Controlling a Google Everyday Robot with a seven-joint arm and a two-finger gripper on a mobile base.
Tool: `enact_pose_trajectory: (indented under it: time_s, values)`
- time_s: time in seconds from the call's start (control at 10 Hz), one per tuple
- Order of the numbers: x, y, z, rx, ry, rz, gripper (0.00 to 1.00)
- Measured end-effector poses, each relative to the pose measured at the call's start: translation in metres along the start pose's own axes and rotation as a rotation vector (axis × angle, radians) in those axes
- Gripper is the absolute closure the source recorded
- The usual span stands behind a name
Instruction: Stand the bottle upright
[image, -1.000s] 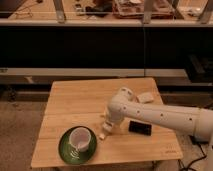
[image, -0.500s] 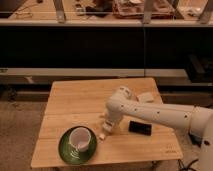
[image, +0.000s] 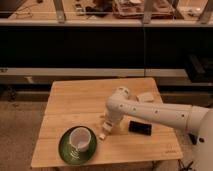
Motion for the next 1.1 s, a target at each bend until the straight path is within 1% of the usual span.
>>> enact_pose_trajectory:
  time_s: [0.2,0.4,0.5,0.6,0.7,0.8,1.0,1.1]
  values:
    - [-0.003,-0.004,0.002,-0.007,0.014,-0.015,0.2]
    - [-0.012,-0.011,0.005,-0.009,0.019,-0.033,0.2]
    - [-0.014,-0.012,0.007,-0.01,0.019,-0.038,0.23]
    - [-0.017,-0.014,0.008,-0.011,0.018,-0.042,0.32]
    - [-0.02,-0.015,0.009,-0.011,0.016,-0.048,0.46]
    - [-0.021,-0.015,0.01,-0.012,0.014,-0.051,0.54]
    - [-0.024,-0.017,0.006,-0.008,0.018,-0.067,0.76]
    - [-0.025,-0.018,0.003,-0.005,0.023,-0.076,0.83]
